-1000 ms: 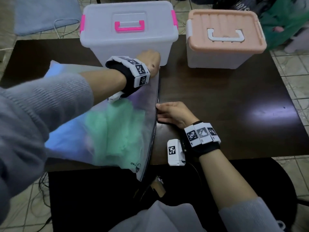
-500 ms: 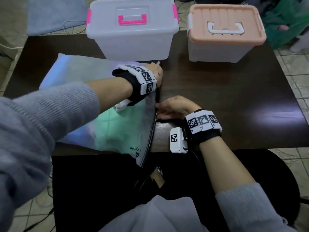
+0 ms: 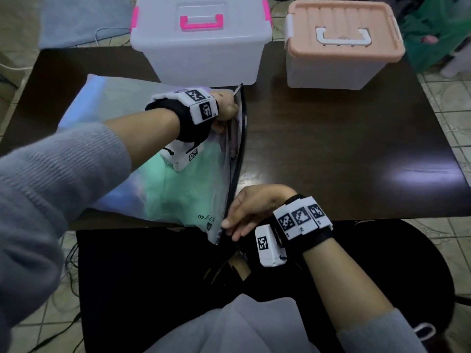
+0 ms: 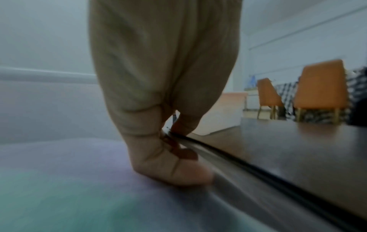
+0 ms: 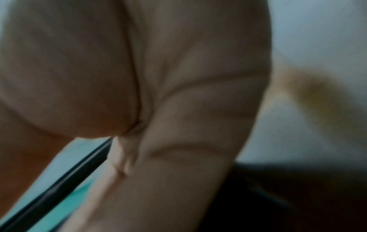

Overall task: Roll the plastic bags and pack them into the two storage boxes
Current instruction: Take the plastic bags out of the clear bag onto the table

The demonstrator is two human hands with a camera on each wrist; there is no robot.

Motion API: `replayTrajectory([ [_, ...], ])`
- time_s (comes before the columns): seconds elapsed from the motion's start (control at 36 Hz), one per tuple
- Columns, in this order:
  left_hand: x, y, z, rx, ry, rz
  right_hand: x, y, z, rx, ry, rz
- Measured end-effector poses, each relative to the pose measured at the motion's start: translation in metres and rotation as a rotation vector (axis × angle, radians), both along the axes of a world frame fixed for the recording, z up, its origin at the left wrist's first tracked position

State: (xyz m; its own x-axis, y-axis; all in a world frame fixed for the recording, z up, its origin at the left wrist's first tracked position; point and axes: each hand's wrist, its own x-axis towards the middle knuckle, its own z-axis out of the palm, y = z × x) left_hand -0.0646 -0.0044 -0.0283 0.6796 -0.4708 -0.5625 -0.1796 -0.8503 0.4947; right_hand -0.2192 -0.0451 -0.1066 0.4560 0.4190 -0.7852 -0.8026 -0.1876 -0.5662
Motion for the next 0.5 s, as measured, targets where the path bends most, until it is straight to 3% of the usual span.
replayTrajectory([
  [0.06, -0.003, 0.003, 0.007, 0.001, 0.002, 0.032, 0.002, -0.006, 0.001, 0.050, -0.028, -0.176],
  [0.17, 0.005, 0.015, 0.003, -0.048, 0.080, 0.187, 0.017, -0.021, -0.002, 0.001, -0.082, -0.702],
  [0.33, 0.007, 0.027, -0.011, -0.106, 0.141, 0.260, 0.040, -0.016, 0.001, -0.147, -0.176, -0.903],
  [0.42, 0.008, 0.030, -0.011, -0.305, 0.137, 0.406, 0.046, -0.011, -0.001, -0.163, -0.178, -0.988],
  [0.5, 0.013, 0.037, -0.014, -0.583, 0.351, 0.525, 0.048, -0.010, -0.004, -0.136, -0.137, -1.050],
])
